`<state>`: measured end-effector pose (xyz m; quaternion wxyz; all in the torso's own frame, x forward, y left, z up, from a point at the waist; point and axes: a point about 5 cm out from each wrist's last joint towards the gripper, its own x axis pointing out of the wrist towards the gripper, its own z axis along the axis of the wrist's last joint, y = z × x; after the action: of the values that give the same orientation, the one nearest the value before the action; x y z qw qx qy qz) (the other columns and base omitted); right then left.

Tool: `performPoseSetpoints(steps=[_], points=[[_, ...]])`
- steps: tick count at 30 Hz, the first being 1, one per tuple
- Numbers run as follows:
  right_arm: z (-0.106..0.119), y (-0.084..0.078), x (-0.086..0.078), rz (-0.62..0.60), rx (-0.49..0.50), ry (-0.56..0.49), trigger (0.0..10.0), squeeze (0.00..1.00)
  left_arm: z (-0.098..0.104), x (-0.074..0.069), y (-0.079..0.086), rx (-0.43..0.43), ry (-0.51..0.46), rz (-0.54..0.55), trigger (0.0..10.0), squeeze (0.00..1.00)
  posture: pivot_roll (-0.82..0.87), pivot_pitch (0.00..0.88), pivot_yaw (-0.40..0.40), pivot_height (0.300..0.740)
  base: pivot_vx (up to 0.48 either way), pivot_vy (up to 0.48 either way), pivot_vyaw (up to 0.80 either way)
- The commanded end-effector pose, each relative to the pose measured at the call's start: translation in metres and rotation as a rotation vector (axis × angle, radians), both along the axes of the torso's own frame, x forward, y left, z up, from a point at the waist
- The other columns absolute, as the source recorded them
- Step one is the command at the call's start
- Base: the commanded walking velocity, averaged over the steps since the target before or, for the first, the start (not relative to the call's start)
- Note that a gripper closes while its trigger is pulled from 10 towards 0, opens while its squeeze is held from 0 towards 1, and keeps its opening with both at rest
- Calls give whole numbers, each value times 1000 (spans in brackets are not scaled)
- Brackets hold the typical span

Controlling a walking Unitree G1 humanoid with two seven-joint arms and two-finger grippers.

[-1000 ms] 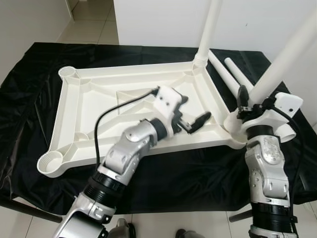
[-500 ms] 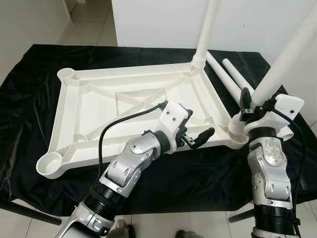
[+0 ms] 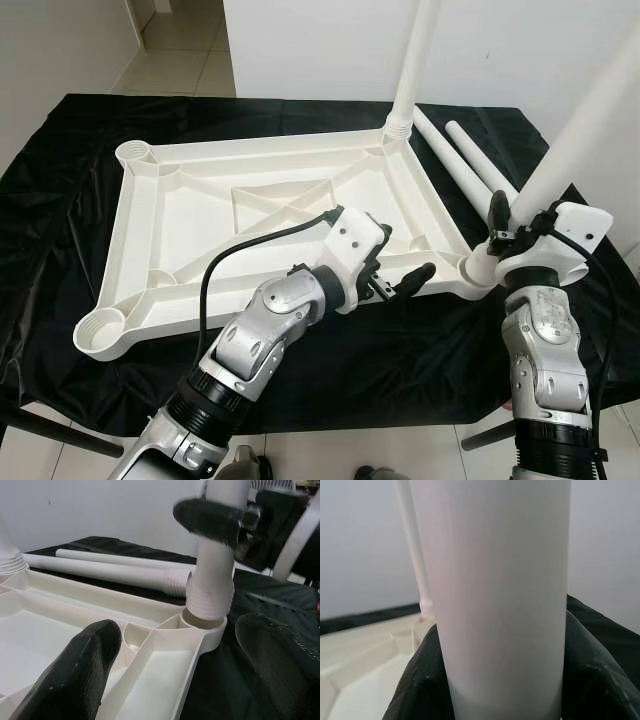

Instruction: Building children table

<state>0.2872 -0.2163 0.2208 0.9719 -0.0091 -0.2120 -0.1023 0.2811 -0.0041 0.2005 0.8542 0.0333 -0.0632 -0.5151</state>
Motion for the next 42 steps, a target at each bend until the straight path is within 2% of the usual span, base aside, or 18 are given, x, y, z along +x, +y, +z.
performPoseSetpoints(steps=[1, 2, 6, 7, 8, 10, 11, 12, 13, 16, 20, 27, 32, 33, 42], points=[[17, -6, -5, -19, 19, -92, 10000, 0, -10, -6, -11, 82, 27, -105, 10000, 0, -1, 105, 6, 740, 0, 0, 0], [19, -9, -6, -33, 7, -94, 10000, 0, -18, -6, -16, 125, 48, -113, 10000, 0, -4, 106, 9, 740, 0, 0, 0], [19, -9, -6, -33, 7, -94, 10000, 0, -18, -6, -16, 125, 48, -113, 10000, 0, -4, 106, 9, 740, 0, 0, 0], [19, -10, -6, -40, 1, -93, 10000, 0, -27, -7, -20, 163, 69, -123, 10000, 0, -4, 106, 9, 740, 0, 0, 0], [19, -10, -6, -40, 1, -93, 10000, 0, -27, -7, -20, 163, 69, -123, 10000, 0, -4, 106, 9, 740, 0, 0, 0], [19, -10, -8, -48, -9, -94, 10000, 0, -42, -8, -29, 250, 119, -136, 10000, 0, -16, 113, 20, 740, 0, 0, 0], [19, -10, -8, -48, -9, -94, 10000, 0, -42, -8, -29, 250, 119, -136, 10000, 0, -16, 113, 20, 740, 0, 0, 0], [20, -9, -10, -53, -8, -95, 10000, 0, -50, -4, -35, 309, 148, -110, 10000, 0, -16, 113, 20, 740, 0, 0, 0], [19, -9, -10, -54, -7, -95, 10000, 0, -51, -1, -36, 324, 150, -96, 10000, 0, -16, 113, 20, 740, 0, 0, 0], [19, -9, -11, -56, -8, -94, 10000, 0, -51, 0, -37, 339, 145, -88, 10000, 0, -25, 118, 32, 740, 0, 0, 0], [19, -10, -12, -64, -2, -94, 10000, 0, -51, 11, -41, 367, 157, -28, 10000, 0, -29, 118, 39, 740, 0, 0, 0], [17, -9, -14, -72, 3, -91, 10000, 0, -47, 23, -43, 390, 154, 14, 10000, 0, -33, 114, 49, 740, 0, 0, 0], [17, -9, -13, -73, 3, -89, 10000, 0, -46, 26, -43, 402, 145, 20, 10000, 0, -33, 111, 50, 740, 0, 0, 0], [16, -8, -13, -72, 4, -87, 10000, 0, -44, 27, -43, 406, 134, 11, 0, 0, -33, 108, 49, 740, 0, 0, 0], [15, -8, -12, -67, 4, -81, 10000, 0, -44, 24, -38, 453, 99, -74, 0, 0, -27, 106, 49, 740, 0, 0, 0]])
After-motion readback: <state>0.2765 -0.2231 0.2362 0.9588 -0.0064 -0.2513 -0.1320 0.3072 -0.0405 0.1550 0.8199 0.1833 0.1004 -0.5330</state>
